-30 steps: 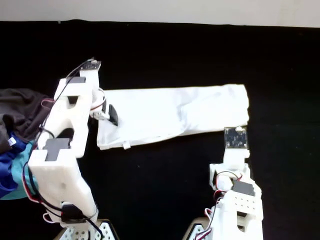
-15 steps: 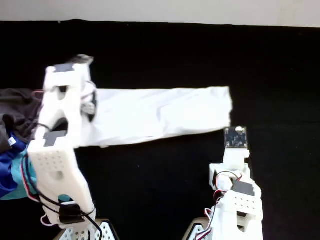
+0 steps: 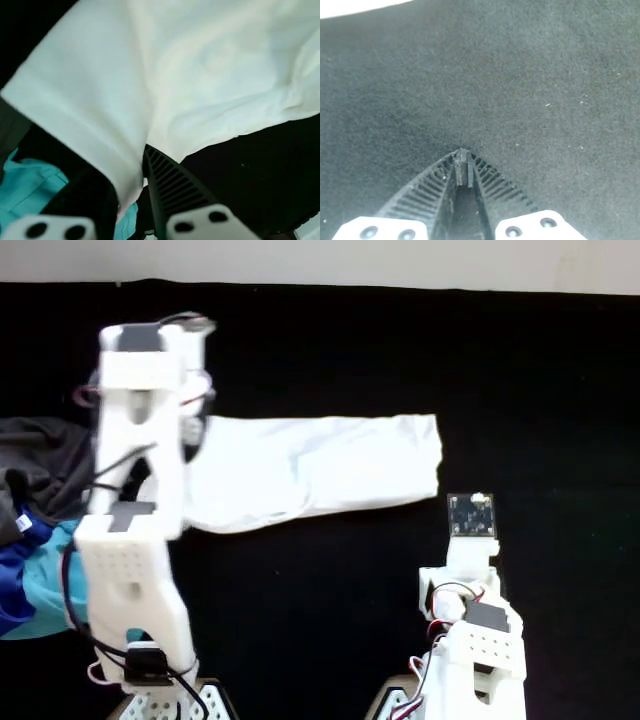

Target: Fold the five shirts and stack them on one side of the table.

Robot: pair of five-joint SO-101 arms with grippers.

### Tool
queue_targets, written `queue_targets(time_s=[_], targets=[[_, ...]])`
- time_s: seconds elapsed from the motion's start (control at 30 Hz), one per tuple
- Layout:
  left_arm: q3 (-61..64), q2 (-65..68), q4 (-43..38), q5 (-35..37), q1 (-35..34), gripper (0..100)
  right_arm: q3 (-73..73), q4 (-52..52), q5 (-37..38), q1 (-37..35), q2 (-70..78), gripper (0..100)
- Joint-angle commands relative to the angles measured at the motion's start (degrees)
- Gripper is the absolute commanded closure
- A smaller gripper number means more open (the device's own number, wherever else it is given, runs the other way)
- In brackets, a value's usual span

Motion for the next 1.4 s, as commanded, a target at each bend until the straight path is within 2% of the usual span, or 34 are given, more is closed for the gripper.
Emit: queue_targets(time_s=[0.0, 0.23, 0.47, 0.7, 0.87, 0.97, 1.13, 1.37], targets=[[-3.56, -0.57, 1.05, 1.85, 7.87, 99, 0.57, -1.10, -0.44, -0.13, -0.22, 99.1], [-3.82, 2.24, -0.70, 2.46, 22.37, 99, 0.57, -1.10, -0.44, -0.13, -0.22, 99.1], [-3.82, 7.43, -5.19, 2.20, 28.18, 99, 0.57, -1.10, -0.44, -0.13, -0.22, 99.1], [-3.82, 11.03, -15.21, 2.11, 25.71, 99, 0.57, -1.10, -0.44, -0.13, -0.22, 99.1], [-3.82, 14.46, -16.18, 0.44, 20.70, 99, 0.57, -1.10, -0.44, -0.13, -0.22, 99.1], [-3.82, 14.81, -14.42, -2.29, 18.15, 99, 0.57, -1.19, -0.44, -0.13, -0.22, 99.1], [-7.87, 11.91, -9.14, -2.11, 17.27, 99, 0.57, -1.27, -0.44, -0.13, -0.22, 99.1], [-17.98, 8.40, -1.76, -2.02, 23.34, 99, 0.57, -1.27, -0.44, -0.13, -0.22, 99.1]])
